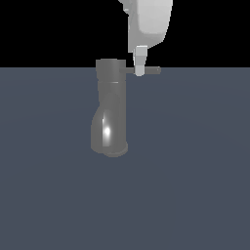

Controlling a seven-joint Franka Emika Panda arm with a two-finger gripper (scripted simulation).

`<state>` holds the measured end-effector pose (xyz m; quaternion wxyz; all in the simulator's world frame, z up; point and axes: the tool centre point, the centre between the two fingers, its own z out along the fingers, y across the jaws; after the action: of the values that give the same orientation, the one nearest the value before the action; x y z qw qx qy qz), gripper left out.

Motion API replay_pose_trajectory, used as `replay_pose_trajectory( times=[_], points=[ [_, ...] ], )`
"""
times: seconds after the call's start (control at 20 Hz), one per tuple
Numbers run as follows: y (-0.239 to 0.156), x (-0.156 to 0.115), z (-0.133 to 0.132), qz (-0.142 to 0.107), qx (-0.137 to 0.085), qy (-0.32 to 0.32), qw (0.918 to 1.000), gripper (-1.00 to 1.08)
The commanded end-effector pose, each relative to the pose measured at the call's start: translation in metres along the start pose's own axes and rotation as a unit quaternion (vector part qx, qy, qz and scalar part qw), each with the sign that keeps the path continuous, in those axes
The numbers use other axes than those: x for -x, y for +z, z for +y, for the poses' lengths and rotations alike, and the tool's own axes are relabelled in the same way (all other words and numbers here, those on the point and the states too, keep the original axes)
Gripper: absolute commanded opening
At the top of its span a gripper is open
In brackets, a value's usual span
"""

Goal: Turn on the faucet by rotating a designated handle.

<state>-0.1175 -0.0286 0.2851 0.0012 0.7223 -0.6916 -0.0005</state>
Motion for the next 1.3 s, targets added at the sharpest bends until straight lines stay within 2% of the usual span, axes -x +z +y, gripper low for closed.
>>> replay_pose_trajectory(
  times=[0.0, 1.25],
  points=[
    [0.000, -0.009, -0.007, 0.000, -0.002, 0.003, 1.0000, -1.00],
    [0.000, -0.057, -0.052, 0.000, -0.001, 0.011, 0.9999, -1.00]
  ],
)
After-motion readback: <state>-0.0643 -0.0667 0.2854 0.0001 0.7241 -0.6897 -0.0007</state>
